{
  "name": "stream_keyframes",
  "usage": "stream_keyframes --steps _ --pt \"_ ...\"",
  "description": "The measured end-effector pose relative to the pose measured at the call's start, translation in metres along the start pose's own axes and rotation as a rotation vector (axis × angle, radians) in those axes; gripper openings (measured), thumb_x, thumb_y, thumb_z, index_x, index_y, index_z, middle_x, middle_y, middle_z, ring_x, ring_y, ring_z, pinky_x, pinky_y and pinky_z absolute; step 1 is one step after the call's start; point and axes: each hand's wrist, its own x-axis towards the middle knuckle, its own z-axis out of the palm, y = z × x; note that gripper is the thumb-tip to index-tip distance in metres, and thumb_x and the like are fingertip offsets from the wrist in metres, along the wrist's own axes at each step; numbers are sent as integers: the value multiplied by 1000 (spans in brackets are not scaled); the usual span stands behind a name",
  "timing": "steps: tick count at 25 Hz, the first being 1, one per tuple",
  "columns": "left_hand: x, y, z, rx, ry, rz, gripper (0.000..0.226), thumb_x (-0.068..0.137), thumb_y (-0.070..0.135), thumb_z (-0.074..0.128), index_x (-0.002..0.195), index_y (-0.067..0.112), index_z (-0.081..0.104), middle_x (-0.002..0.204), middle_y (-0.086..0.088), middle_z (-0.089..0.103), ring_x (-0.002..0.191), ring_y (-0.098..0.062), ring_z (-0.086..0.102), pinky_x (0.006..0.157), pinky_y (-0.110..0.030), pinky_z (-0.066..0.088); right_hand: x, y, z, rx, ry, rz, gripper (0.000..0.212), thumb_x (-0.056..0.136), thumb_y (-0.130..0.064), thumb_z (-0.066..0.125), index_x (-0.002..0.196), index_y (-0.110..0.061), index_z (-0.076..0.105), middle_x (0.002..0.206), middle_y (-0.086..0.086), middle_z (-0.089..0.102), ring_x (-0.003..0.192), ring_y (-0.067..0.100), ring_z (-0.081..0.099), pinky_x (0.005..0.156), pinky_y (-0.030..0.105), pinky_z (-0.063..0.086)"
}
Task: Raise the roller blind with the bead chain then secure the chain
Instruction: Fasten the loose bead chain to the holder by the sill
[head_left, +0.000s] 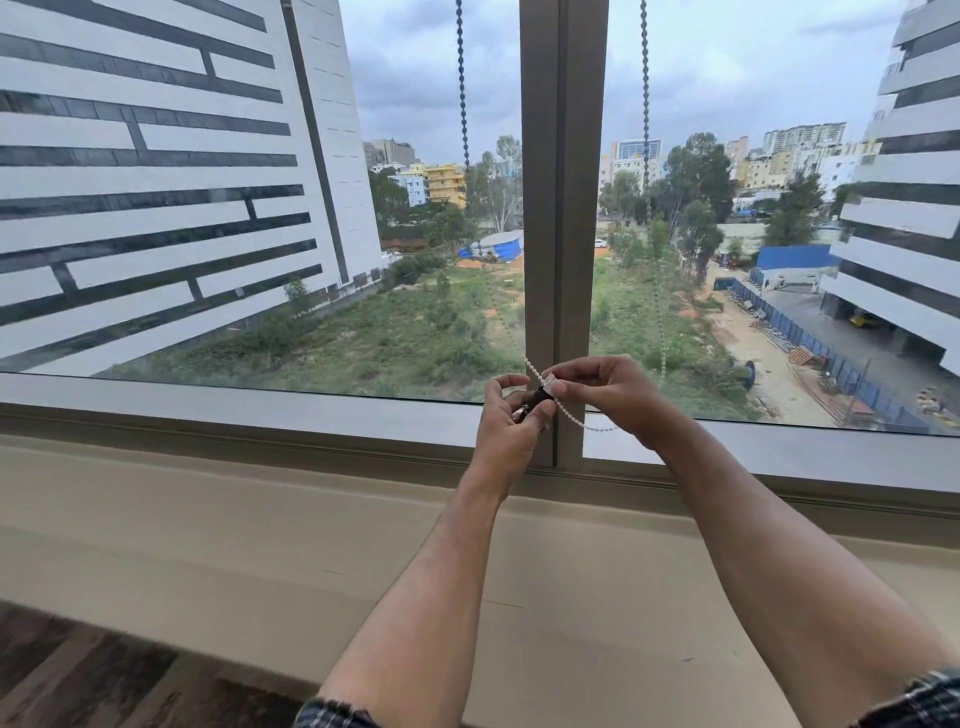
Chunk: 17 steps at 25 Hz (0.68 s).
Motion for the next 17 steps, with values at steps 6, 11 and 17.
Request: stream_keyframes --steps 6,11,17 --pt "2 -1 -5 81 36 10 40 85 21 78 112 31 50 105 0 80 85 -21 67 81 -42 48 3 1 -7 -88 -94 -31 31 83 6 79 111 -6 78 97 -1 80 90 7 76 88 19 57" --pt "-1 -2 -7 76 28 5 42 81 24 79 113 28 52 102 -1 81 85 -22 69 83 -44 50 1 3 -1 -110 -55 -32 26 82 -5 83 97 -27 81 91 -7 82 89 5 76 85 17 57" --pt "-2 -2 -9 54 9 27 42 82 21 80 112 29 52 98 0 81 78 -15 68 77 -35 49 0 3 3 -16 -16 -9 18 87 1 78 102 -8 76 84 5 80 74 11 75 72 21 60"
